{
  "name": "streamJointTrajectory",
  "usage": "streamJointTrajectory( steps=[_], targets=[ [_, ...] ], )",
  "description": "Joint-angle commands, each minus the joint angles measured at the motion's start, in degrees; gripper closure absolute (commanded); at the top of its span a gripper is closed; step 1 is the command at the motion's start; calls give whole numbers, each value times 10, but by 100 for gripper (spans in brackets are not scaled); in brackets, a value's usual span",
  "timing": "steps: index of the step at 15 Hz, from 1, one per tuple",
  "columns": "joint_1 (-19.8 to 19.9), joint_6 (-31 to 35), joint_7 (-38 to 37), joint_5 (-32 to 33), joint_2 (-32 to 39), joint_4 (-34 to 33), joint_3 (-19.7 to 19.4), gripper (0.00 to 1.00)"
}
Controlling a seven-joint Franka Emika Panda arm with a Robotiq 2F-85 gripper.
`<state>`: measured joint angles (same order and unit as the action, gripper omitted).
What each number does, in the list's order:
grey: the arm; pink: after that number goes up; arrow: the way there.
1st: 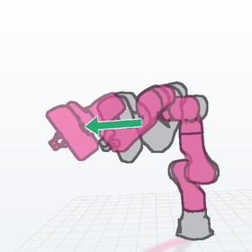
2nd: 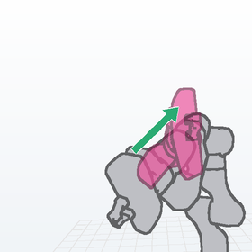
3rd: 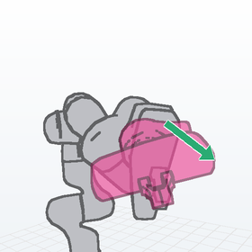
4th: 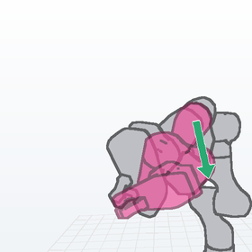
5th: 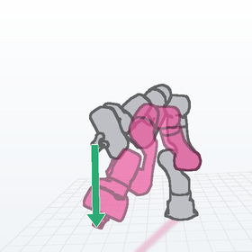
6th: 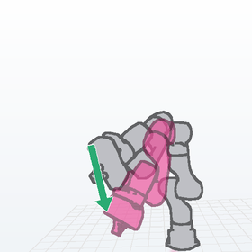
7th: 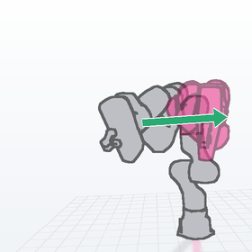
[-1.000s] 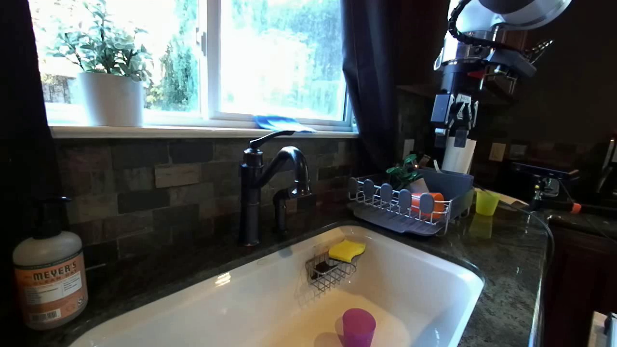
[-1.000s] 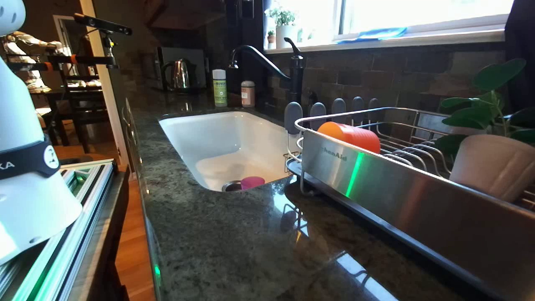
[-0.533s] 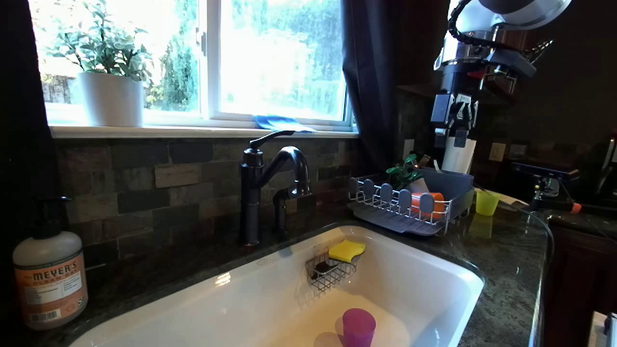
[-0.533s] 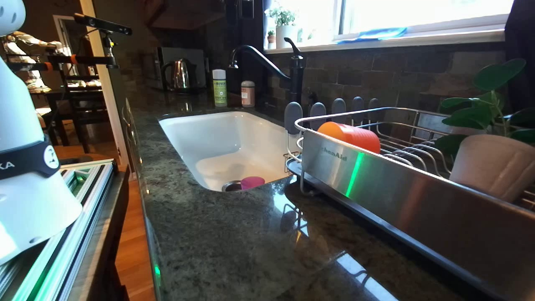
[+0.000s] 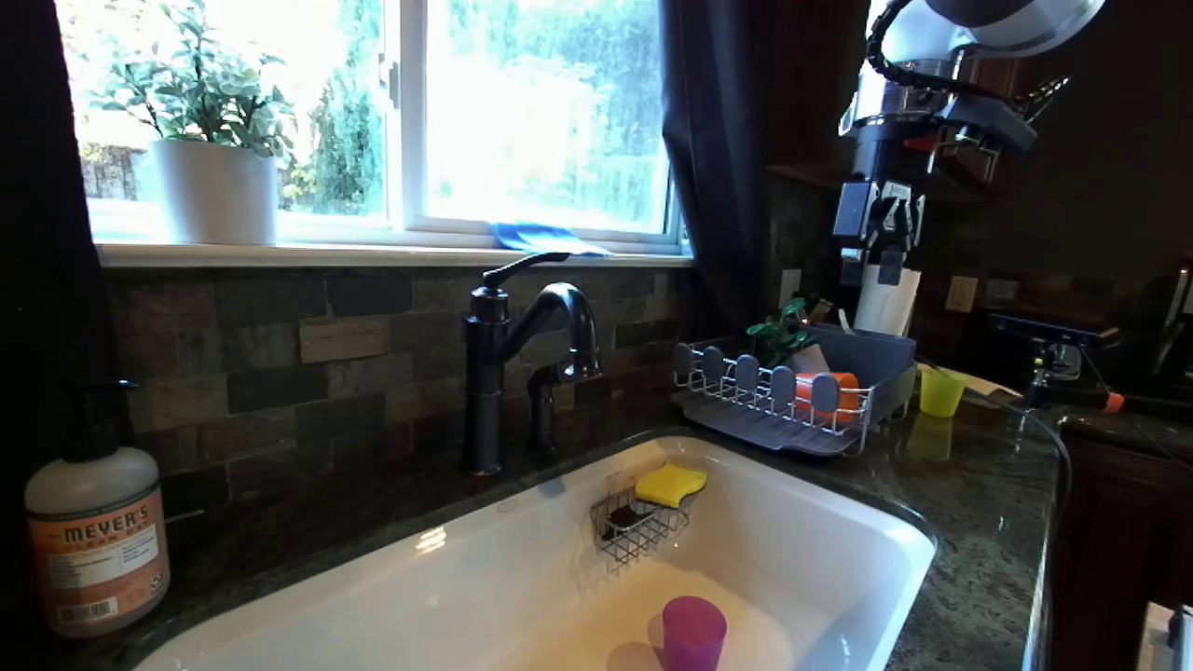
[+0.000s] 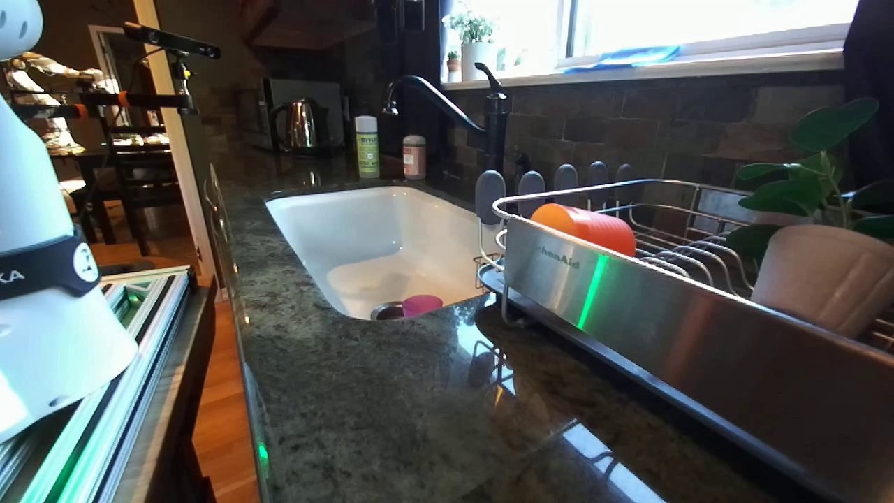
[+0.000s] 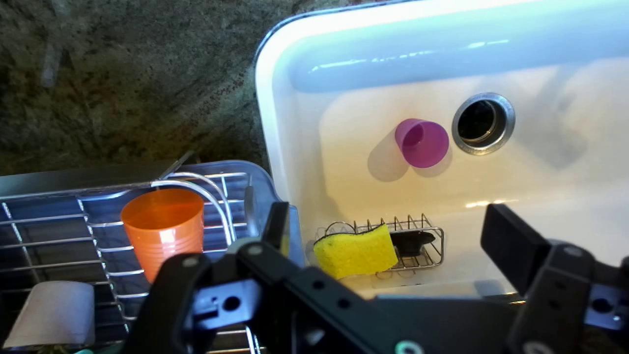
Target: Pick up the cup from the utensil holder and put it in the sink
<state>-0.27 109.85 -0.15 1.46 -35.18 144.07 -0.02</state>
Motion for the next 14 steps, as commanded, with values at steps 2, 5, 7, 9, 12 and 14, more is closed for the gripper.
streamJointTrajectory(
  steps=[2,5,7,9,12,14],
  targets=[
    [-9,-13,119,25,-40,2,-34,0],
    [-7,-49,252,46,-77,7,-87,0],
    [-7,-66,340,68,-93,-2,-127,0],
    [-4,-47,308,63,-76,-6,-121,0],
    [-2,-47,345,69,-94,-11,-139,0],
    [-3,-34,366,91,-104,1,-135,0]
  ],
)
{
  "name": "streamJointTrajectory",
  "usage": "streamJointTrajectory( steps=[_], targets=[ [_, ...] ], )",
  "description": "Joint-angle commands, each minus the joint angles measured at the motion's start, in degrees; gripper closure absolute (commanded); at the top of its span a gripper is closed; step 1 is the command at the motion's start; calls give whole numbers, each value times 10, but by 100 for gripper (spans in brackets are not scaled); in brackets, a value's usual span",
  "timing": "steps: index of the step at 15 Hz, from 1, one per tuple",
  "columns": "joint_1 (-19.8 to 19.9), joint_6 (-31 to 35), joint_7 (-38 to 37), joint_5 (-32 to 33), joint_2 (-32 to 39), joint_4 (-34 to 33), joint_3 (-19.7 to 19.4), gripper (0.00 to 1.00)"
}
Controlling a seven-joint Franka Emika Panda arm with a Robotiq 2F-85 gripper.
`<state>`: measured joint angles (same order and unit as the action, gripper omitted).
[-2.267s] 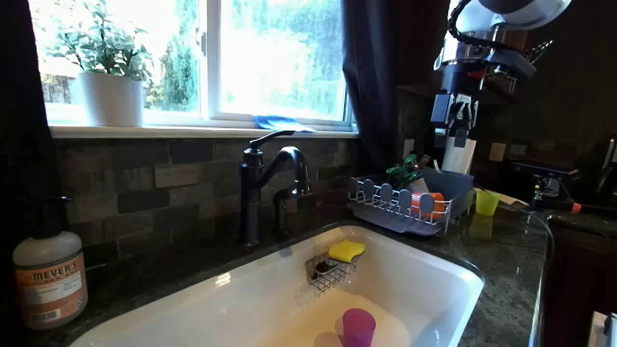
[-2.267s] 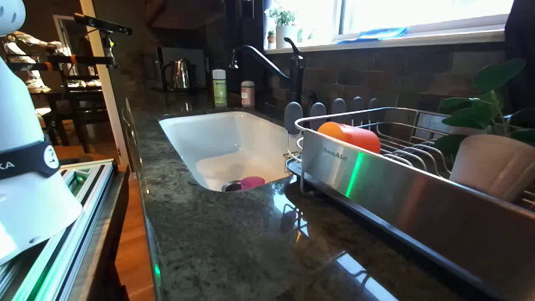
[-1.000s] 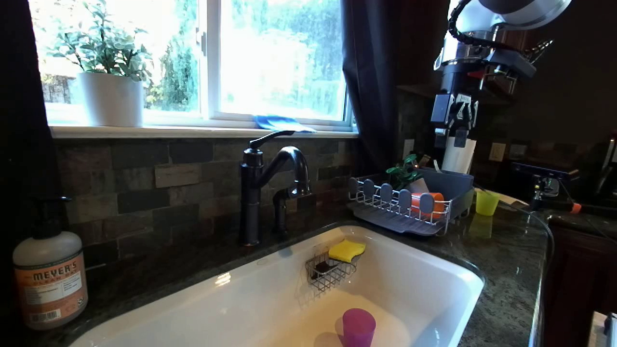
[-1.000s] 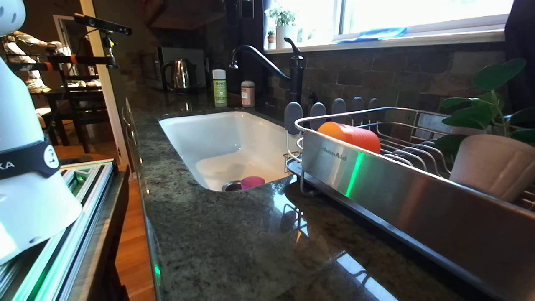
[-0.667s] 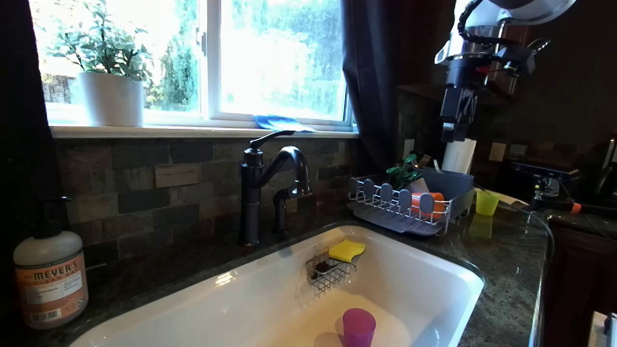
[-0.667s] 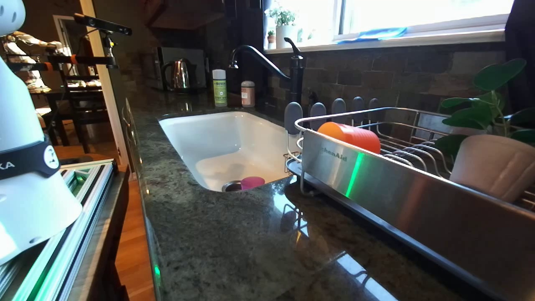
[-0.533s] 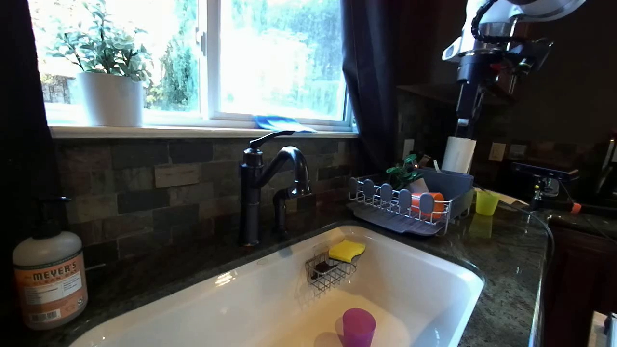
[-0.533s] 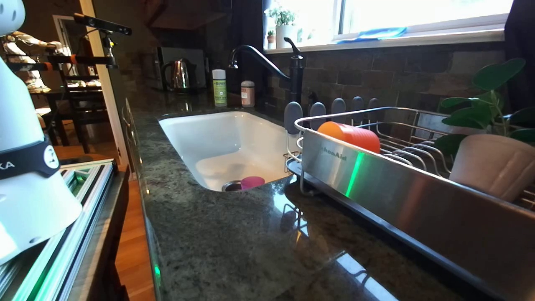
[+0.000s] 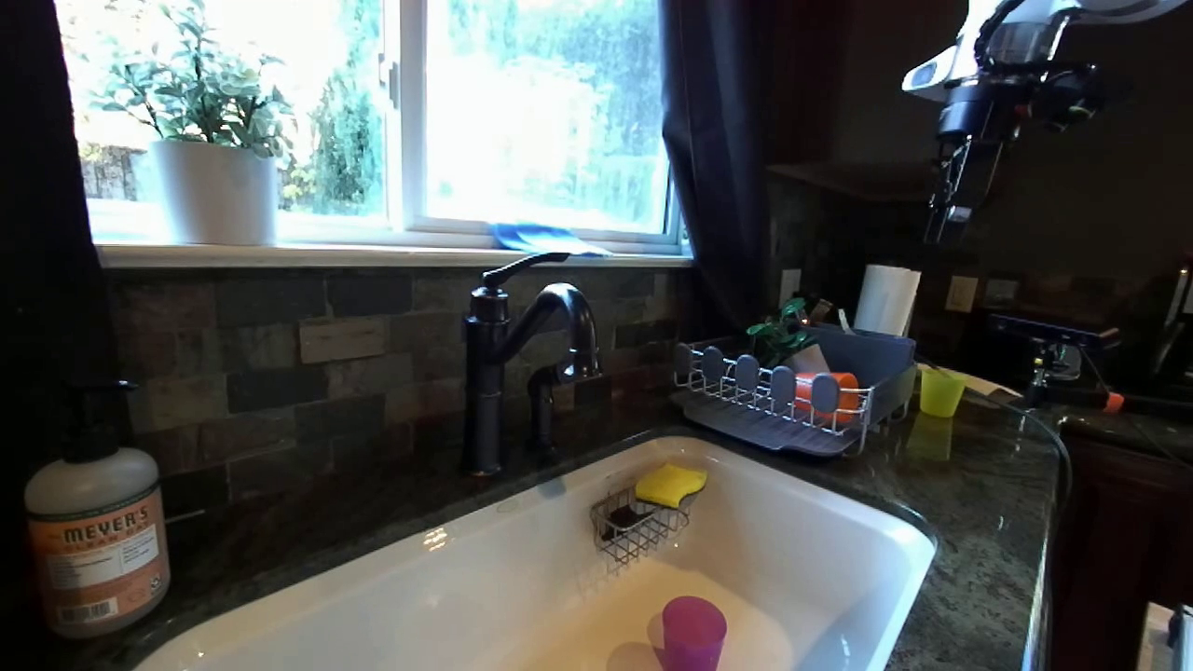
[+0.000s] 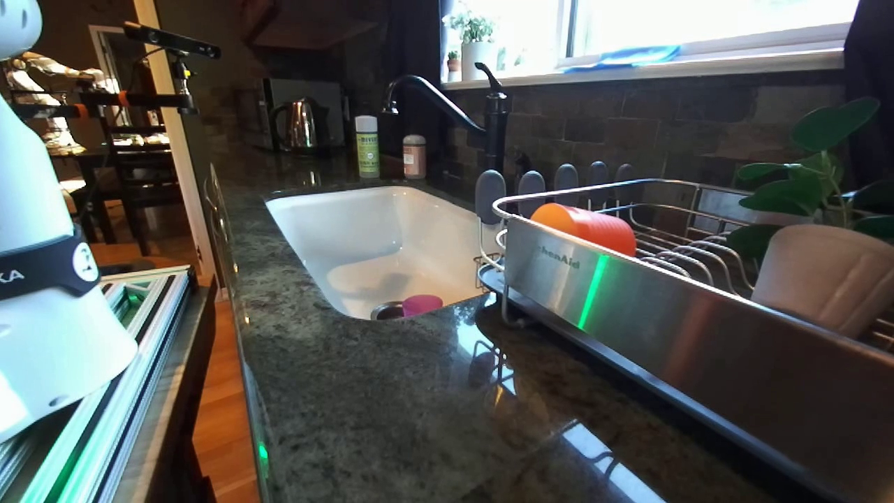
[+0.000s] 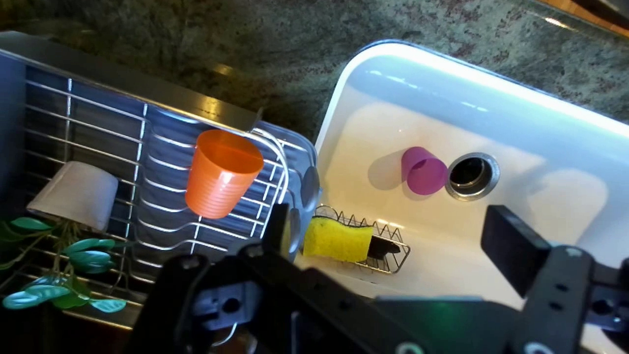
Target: Pick up the cup from the utensil holder and put it in the sink
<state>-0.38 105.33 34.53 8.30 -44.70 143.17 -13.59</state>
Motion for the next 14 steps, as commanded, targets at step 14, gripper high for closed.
streamJointTrajectory(
  steps=[14],
  targets=[
    [44,-21,420,78,108,-14,-113,0]
  ],
)
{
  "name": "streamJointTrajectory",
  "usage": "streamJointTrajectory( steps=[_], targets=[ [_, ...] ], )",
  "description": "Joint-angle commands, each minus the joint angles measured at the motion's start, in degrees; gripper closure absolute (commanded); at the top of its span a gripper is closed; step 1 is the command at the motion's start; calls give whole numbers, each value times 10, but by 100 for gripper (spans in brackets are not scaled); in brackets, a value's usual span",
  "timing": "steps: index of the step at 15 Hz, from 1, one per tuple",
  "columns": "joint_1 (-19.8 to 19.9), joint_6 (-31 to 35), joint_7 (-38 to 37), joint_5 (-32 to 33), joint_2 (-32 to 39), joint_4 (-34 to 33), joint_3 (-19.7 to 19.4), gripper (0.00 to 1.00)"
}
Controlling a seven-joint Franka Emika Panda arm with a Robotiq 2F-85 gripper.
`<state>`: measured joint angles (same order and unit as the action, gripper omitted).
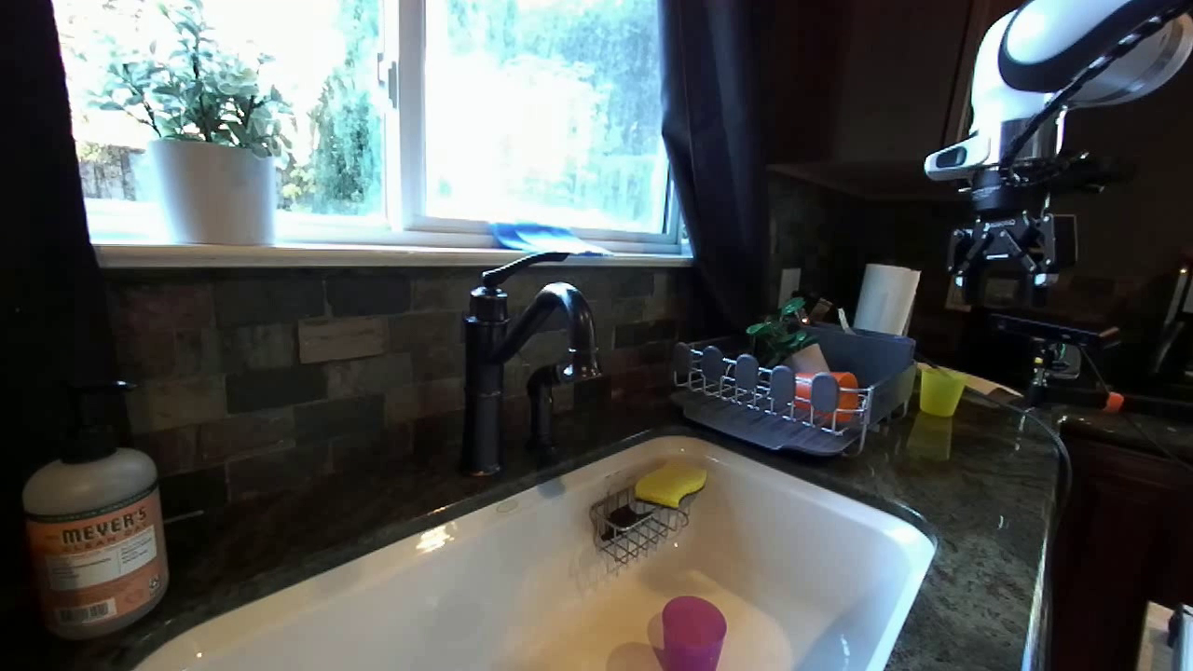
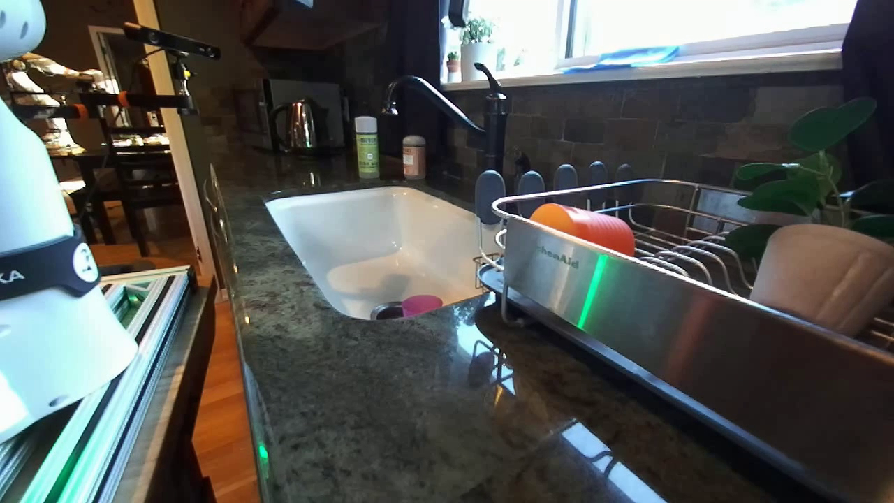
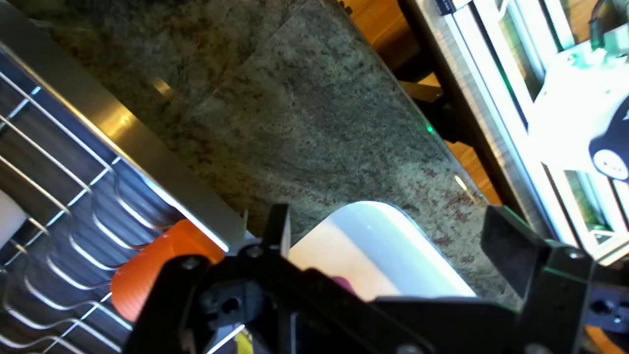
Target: Pick up the cup from the utensil holder and put it in the sink
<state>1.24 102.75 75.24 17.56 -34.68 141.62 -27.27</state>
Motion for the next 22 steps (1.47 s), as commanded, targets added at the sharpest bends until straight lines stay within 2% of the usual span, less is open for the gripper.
streamJointTrajectory(
  steps=[1,3,5,8,11,14,18,19,20,22],
  targets=[
    [30,-9,30,-16,22,-11,24,0],
    [31,-16,43,-18,43,-27,27,0],
    [35,59,70,27,29,-1,42,0],
    [52,149,109,72,50,4,51,0],
    [54,259,177,82,70,18,39,0],
    [31,387,251,-6,101,29,6,0],
    [-8,543,280,-164,120,85,-5,0],
    [-27,544,291,-210,110,97,-11,0],
    [16,518,273,-159,126,69,20,0],
    [-5,533,279,-197,126,83,15,0]
  ],
)
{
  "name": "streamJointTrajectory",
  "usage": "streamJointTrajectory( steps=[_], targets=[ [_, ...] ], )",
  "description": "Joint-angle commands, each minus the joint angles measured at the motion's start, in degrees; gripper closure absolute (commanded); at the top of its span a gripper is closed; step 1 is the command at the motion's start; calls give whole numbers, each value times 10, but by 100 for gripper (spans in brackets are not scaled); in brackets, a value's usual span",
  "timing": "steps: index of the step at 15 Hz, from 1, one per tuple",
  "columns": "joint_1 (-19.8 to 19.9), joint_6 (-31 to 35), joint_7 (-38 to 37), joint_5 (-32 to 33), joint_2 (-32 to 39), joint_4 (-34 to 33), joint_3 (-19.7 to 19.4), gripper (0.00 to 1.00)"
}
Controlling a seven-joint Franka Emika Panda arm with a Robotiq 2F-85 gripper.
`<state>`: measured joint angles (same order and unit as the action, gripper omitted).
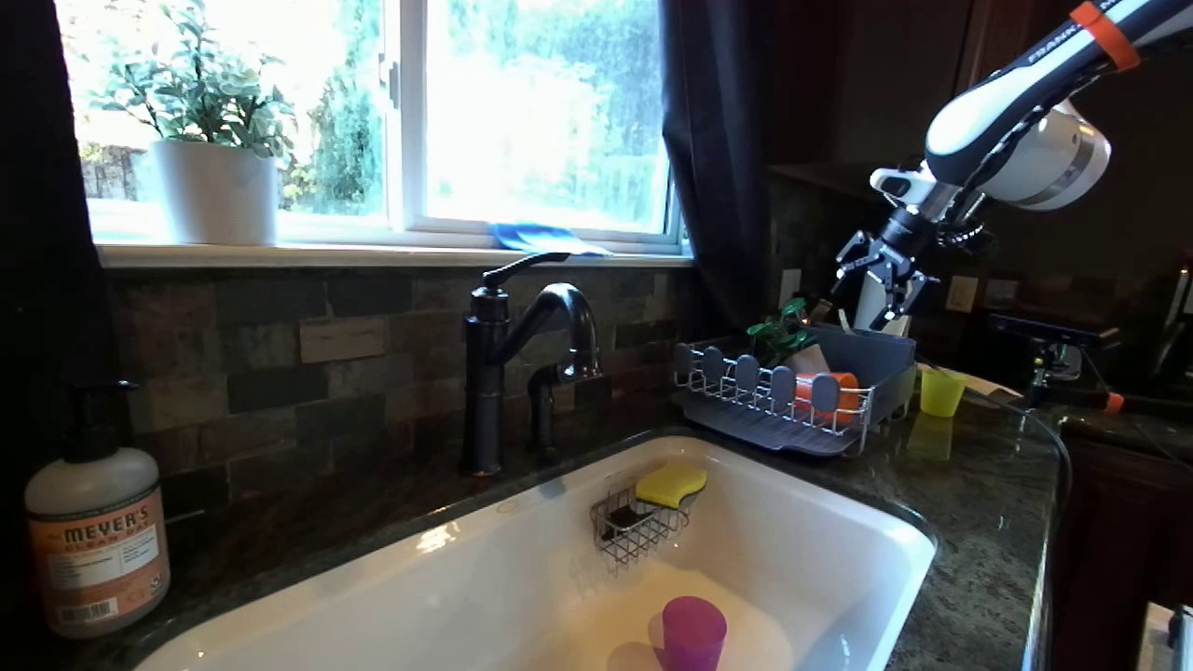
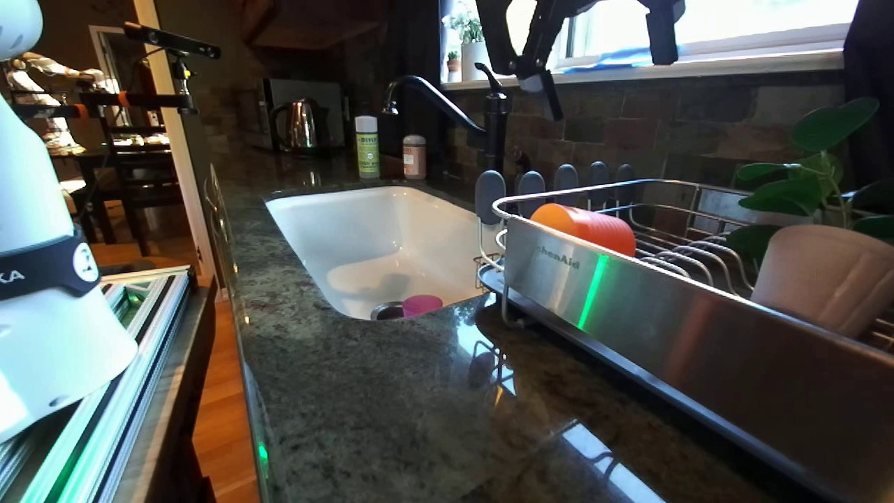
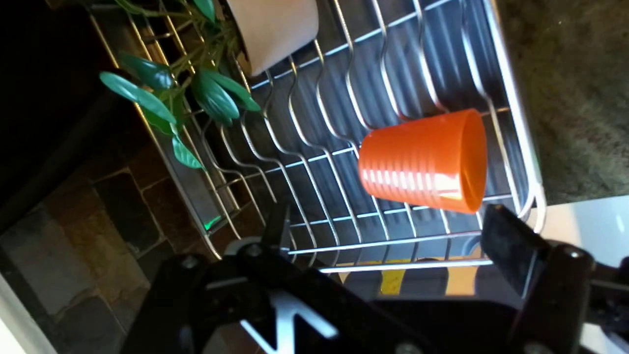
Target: Pick up the cup from the utensil holder and put it in the sink
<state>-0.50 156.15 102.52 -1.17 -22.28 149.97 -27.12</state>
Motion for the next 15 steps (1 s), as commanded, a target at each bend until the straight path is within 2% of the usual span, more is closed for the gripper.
streamJointTrajectory(
  steps=[1,2,3,7,15],
  targets=[
    [10,-1,6,-14,1,1,13,0],
    [-14,17,27,-39,-6,11,-2,0],
    [-4,43,17,-26,4,18,12,0],
    [-26,95,27,-34,35,29,9,0],
    [-47,71,14,-37,88,30,-9,0]
  ],
)
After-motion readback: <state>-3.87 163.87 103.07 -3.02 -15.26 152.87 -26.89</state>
